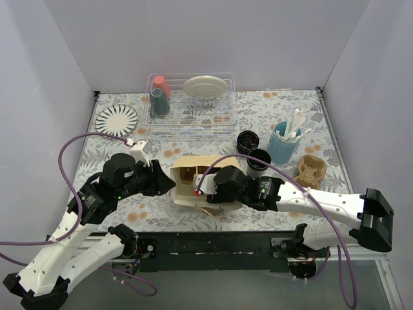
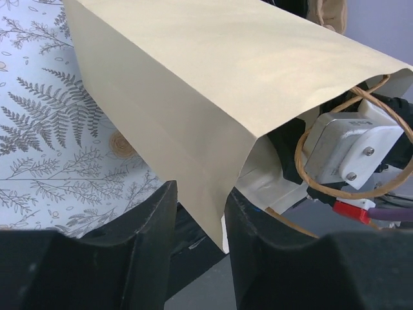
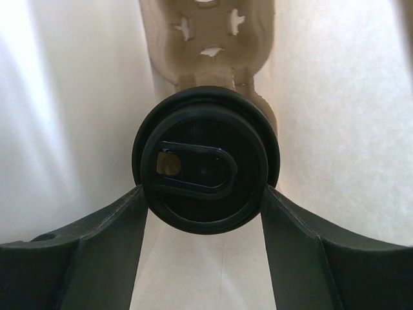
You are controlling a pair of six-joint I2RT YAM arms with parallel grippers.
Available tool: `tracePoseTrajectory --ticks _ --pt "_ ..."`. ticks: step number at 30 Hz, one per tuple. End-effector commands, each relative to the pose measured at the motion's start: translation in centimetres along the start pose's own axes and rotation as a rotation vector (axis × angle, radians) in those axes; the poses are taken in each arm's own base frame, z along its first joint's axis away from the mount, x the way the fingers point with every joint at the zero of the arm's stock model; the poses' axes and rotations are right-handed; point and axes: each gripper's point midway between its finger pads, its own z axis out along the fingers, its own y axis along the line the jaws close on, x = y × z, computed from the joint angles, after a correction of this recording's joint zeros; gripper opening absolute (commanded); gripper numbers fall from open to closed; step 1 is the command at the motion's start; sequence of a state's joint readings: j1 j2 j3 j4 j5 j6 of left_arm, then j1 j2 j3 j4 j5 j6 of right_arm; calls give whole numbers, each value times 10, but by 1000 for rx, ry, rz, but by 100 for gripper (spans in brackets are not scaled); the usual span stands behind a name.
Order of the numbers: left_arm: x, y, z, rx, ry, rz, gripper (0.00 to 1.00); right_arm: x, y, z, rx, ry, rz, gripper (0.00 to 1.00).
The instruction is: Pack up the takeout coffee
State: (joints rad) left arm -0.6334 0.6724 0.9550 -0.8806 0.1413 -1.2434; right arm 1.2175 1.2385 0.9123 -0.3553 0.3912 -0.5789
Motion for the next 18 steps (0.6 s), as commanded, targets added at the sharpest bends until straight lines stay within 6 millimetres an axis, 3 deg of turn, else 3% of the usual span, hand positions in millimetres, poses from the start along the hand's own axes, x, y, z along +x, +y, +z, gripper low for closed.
tracePoseTrajectory --ticks 1,4,10,18 --pt "7 -3 13 19 33 -50 29 -3 -10 -7 49 -30 34 47" --pt "4 -6 15 44 12 -47 15 5 -6 -9 43 -23 32 48" --pt "1 -10 18 66 7 -33 0 7 -11 -11 69 -11 26 47" --pt "3 -10 13 68 9 -33 0 18 -21 -8 139 41 28 47"
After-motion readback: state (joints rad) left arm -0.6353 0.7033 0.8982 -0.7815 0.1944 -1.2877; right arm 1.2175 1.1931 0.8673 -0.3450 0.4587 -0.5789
